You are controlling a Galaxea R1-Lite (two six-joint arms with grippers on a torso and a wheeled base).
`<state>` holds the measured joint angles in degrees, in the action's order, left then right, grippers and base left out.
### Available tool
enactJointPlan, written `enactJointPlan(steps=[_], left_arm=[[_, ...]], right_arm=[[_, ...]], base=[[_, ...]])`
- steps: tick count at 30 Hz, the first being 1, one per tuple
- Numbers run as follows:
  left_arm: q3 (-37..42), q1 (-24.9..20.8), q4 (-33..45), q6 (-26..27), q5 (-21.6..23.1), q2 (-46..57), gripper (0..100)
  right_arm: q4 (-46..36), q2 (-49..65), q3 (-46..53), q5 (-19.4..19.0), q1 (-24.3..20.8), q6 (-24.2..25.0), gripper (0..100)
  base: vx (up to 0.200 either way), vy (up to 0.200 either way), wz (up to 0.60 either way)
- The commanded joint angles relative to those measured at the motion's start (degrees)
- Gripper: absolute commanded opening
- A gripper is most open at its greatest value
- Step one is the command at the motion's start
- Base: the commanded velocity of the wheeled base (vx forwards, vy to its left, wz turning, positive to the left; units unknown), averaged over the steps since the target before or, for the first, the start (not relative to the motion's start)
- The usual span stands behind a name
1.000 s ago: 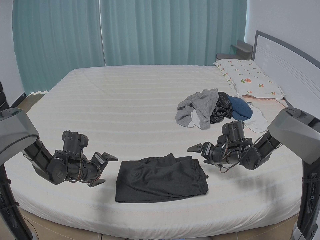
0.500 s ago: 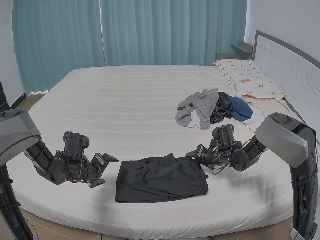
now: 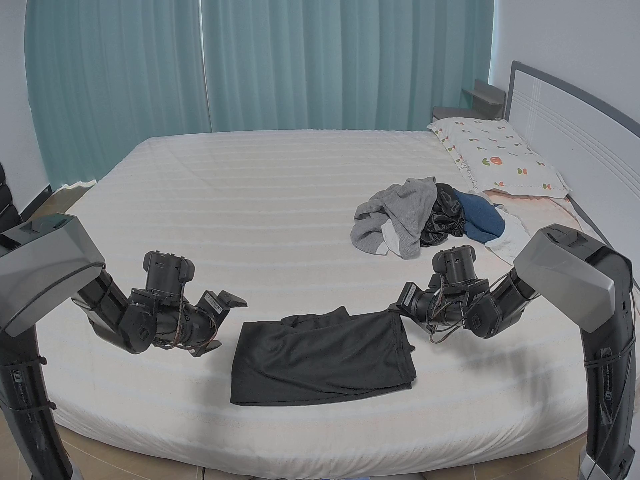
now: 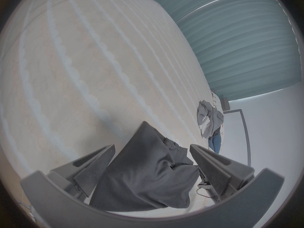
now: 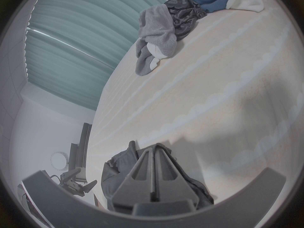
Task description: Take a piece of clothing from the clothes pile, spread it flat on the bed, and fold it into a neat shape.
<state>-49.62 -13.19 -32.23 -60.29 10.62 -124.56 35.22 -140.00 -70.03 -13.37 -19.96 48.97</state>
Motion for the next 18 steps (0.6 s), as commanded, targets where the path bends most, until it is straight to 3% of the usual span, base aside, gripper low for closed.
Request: enactJointPlan(steps=[1,9,16,17,18], left_arm=[[-3.56,-1.93,0.15,2.64,-2.71,-4.9,100],[-9.36,-4.92,0.42,7.74,-10.27,-10.44,100],[-11.73,-5.27,0.5,7.82,-11.23,-12.02,100],[-12.0,-5.27,0.5,7.82,-11.23,-12.11,0],[-12.0,-5.27,0.5,7.82,-11.23,-12.02,0]], right_arm=[[0.46,0.07,0.16,0.37,0.36,0.69,0],[0.46,0.6,0.95,0.45,0.71,0.78,0],[0.46,0.6,0.95,0.45,0.71,0.78,0],[0.55,0.51,0.95,0.45,0.71,0.69,0],[0.55,0.51,0.95,0.45,0.62,0.69,0]], base=[[0.0,0.0,0.0],[0.0,0.0,0.0],[0.0,0.0,0.0],[0.0,0.0,0.0],[0.0,0.0,0.0]])
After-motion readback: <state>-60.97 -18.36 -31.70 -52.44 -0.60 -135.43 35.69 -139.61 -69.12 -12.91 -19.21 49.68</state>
